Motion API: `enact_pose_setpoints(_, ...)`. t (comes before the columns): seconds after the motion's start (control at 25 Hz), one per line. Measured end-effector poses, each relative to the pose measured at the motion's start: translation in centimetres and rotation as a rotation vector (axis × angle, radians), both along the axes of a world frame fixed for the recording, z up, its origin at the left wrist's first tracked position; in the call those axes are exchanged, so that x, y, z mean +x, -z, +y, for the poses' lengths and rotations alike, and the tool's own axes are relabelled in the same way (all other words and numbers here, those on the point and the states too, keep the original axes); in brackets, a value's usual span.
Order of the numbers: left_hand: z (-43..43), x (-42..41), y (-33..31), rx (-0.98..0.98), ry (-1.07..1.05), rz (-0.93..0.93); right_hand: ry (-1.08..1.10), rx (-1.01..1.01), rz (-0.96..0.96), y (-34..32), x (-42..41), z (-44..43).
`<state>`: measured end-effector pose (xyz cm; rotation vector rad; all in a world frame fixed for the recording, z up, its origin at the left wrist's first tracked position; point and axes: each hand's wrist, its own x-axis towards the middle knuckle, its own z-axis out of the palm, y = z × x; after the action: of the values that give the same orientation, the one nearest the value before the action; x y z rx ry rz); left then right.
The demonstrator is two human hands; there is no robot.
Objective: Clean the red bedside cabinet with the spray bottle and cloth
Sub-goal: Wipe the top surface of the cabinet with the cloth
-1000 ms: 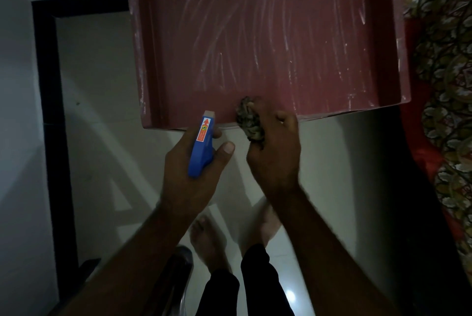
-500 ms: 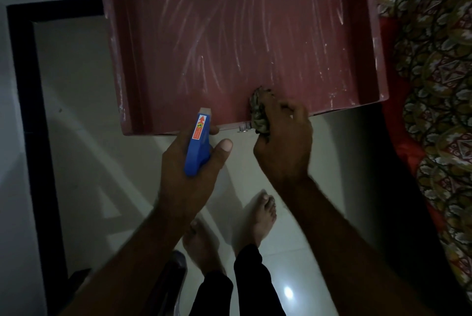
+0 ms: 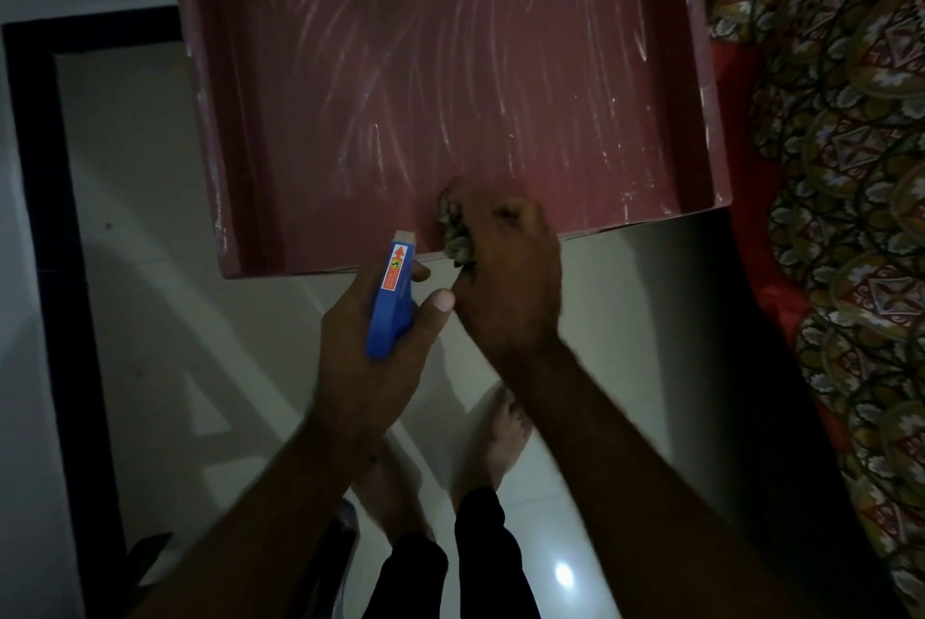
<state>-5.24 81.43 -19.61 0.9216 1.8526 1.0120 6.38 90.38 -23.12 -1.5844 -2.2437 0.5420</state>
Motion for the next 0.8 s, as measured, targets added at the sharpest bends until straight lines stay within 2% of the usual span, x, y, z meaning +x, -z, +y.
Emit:
enact_pose_setpoints(0.2,0.3,0.4,-0.5,0.007,0.001,-0.037,0.409,-0.015,-0.079,-0.2,7.3,3.3)
enact_pose_setpoints(0.28,0.6,0.7,-0.5,-0.001,-0.013,-0.036,0.487,-0.049,-0.074,-0.2,7.5,3.5)
enact_pose_setpoints(0.48,1.4,2.0,-0.5,-0.017,0.000,-0.020,0.100,0.034,-0.031,-0.4,3.8,1.0)
enact_pose_setpoints(0.56,1.6,2.4,-0.7,-0.013,0.015,-0.018,0.130,0.020,-0.049,-0.7,5.0,1.6)
enact_pose_setpoints(0.68,1.8,2.8,-1.1,0.001,0.033,-0.033,0.353,-0.013,-0.074,-1.5,7.5,4.0)
enact_pose_setpoints(0.8,2.1,3.1,-0.9,-0.007,0.028,-0.017,0.323,0.016,-0.037,-1.8,8.3,5.6)
